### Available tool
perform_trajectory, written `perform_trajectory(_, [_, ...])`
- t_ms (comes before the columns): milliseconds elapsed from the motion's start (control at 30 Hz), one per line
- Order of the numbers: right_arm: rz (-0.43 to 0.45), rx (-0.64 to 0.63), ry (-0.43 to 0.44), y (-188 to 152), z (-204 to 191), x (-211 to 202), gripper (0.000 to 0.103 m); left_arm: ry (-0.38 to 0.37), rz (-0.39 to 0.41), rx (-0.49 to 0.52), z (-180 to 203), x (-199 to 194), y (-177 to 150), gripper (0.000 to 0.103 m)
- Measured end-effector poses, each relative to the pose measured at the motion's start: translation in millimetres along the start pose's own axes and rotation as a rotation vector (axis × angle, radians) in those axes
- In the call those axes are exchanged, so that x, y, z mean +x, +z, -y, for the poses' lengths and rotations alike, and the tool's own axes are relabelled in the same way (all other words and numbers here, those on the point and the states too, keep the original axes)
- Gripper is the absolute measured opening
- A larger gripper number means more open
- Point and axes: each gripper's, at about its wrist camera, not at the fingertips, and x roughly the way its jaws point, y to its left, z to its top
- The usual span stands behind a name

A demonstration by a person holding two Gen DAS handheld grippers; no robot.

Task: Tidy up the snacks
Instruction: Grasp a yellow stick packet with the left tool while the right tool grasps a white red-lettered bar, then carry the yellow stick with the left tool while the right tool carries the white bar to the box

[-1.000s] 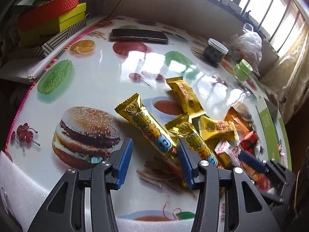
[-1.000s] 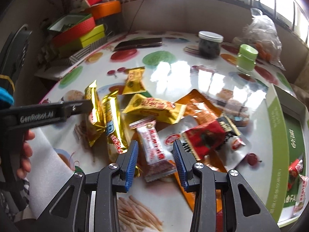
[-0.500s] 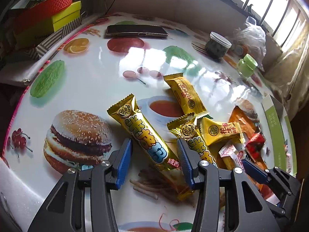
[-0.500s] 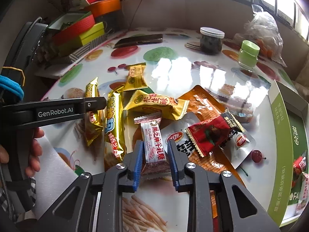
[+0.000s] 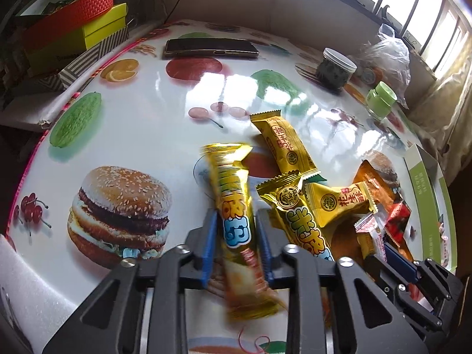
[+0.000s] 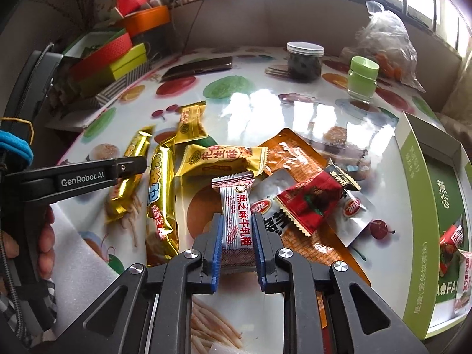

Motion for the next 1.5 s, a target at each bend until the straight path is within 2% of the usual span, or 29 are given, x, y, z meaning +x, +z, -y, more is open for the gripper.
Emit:
perform_trajectory(300, [0.014,0.022,-0.004,-2,4,-5,0.018,0.002,0.003,0.002,1,-3,-3,0.024])
perform_trajectory(567, [0.038,0.024,-0.001,-2,3,-14,0.018,0.006,0.037,0.029,8,-18,-2,0.024])
perform_trajectory(933, [0.093,0.068,-0.017,0,14,-38,0.018,-0.046,0.069,0.085,34,-40,-5,0.024])
perform_trajectory(1500, [0.16,0.173,-0.094,-3,55,-76,0.018,-0.132,0.099,0.173,85,-60,-2,0.024])
